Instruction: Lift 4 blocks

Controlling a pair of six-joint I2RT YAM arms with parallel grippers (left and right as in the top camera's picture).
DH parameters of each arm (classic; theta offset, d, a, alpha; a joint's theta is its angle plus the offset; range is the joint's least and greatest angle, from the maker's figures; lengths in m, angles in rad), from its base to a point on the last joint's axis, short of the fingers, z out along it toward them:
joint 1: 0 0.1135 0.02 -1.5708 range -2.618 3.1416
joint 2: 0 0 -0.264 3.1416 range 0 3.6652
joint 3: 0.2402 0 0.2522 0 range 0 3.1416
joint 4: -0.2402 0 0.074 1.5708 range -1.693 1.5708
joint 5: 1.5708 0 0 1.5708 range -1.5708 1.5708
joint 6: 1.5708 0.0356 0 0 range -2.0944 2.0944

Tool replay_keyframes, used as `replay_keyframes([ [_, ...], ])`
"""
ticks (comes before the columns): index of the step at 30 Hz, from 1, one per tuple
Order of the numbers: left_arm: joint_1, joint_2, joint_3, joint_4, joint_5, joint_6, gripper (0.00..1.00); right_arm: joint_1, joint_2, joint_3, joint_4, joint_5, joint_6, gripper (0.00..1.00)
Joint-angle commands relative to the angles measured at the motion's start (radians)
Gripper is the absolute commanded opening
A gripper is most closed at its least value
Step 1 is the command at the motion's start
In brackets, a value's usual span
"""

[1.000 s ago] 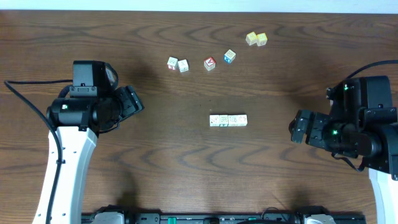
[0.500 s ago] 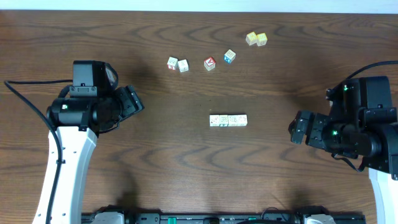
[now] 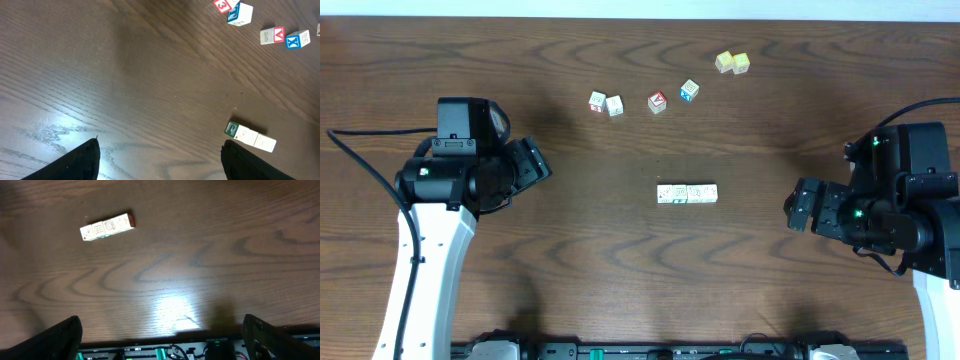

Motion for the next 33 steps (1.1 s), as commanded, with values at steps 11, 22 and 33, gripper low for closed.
replay_keyframes([
  [11, 0.004, 0.003, 0.022, -0.005, -0.010, -0.013, 0.78, 0.008, 0.000, 0.010, -0.002, -0.007, 0.002, 0.99],
  [22, 0.004, 0.003, 0.022, -0.005, -0.010, -0.013, 0.78, 0.008, 0.001, 0.007, 0.000, 0.029, -0.038, 0.99],
  [33, 0.004, 0.003, 0.022, -0.005, -0.010, -0.013, 0.78, 0.007, -0.268, -0.243, 0.342, 0.024, -0.112, 0.99],
])
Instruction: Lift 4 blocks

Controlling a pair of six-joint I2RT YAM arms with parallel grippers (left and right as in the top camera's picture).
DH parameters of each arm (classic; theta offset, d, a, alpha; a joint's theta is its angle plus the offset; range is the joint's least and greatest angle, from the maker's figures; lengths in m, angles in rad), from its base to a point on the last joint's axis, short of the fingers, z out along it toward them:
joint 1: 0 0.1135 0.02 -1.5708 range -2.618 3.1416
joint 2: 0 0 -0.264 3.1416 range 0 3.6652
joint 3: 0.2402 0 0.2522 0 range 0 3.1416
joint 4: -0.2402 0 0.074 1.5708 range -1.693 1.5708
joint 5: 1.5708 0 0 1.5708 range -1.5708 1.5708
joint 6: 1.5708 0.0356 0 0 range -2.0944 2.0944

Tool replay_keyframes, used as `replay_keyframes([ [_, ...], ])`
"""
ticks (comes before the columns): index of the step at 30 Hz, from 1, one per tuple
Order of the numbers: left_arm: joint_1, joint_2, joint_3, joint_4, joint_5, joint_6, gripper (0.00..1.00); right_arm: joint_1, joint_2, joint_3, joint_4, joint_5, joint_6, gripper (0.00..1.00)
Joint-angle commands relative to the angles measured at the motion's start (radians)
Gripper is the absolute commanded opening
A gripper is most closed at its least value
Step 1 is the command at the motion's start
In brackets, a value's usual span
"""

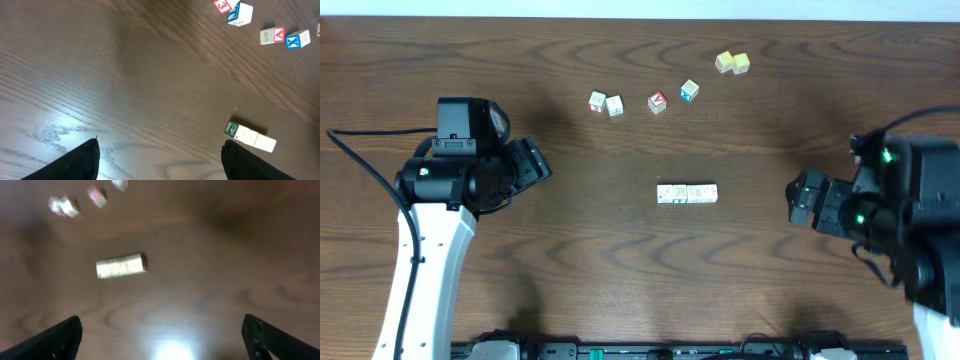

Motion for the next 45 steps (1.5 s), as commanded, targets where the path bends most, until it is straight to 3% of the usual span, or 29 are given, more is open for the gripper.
replay_keyframes([
  [1, 0.004, 0.003, 0.021, -0.004, -0.010, -0.013, 0.78, 0.007, -0.151, -0.137, 0.111, 0.008, -0.075, 0.99],
  [13, 0.004, 0.003, 0.021, -0.004, -0.010, -0.013, 0.78, -0.027, -0.660, -0.699, 0.597, 0.009, -0.161, 0.99],
  [19, 0.004, 0.003, 0.021, -0.004, -0.010, -0.013, 0.78, -0.034, -0.804, -0.903, 0.788, 0.009, -0.187, 0.99],
  [33, 0.004, 0.003, 0.021, -0.004, -0.010, -0.013, 0.78, -0.034, -0.997, -1.237, 1.143, -0.029, -0.187, 0.99],
  [45, 0.004, 0.003, 0.021, -0.004, -0.010, -0.013, 0.78, -0.035, -0.998, -1.371, 1.337, -0.034, -0.200, 0.99],
])
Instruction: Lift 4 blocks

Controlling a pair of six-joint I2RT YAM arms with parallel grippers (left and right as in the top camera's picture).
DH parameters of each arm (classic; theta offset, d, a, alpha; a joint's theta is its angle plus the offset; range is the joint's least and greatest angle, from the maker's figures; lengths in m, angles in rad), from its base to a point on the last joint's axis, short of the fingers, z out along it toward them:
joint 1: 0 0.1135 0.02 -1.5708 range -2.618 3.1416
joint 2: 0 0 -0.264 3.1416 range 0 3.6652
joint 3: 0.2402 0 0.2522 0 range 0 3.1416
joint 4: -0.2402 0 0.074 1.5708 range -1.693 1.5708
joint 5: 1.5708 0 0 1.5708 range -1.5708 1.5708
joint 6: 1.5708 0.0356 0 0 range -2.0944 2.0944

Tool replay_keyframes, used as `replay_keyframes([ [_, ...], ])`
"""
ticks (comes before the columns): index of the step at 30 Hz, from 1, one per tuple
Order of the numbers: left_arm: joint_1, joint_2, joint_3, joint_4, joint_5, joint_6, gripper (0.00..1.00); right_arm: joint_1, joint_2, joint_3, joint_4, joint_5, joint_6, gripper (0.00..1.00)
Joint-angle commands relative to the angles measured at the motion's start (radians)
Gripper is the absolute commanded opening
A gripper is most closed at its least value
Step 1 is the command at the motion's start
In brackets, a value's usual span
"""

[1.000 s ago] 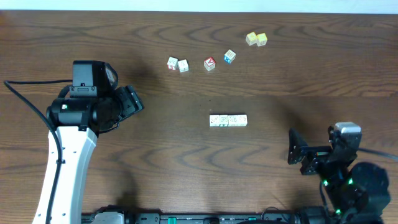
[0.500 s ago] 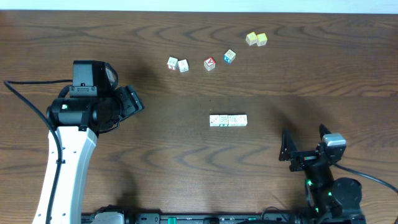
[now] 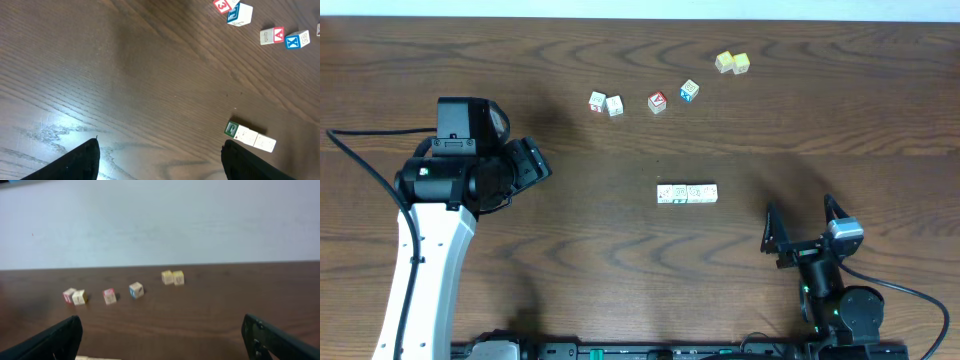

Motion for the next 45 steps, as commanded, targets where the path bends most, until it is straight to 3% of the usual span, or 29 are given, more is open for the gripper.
replay_keyframes([
  [1, 0.003, 0.003, 0.020, -0.004, -0.010, -0.013, 0.78, -0.010, -0.009, -0.020, 0.014, -0.019, -0.043, 0.99],
  [8, 0.003, 0.003, 0.020, -0.004, -0.010, -0.013, 0.79, -0.010, -0.009, -0.020, -0.086, -0.021, -0.126, 0.99],
  [45, 0.003, 0.003, 0.020, -0.011, -0.010, -0.012, 0.78, -0.010, -0.008, -0.020, -0.082, -0.017, -0.126, 0.99],
])
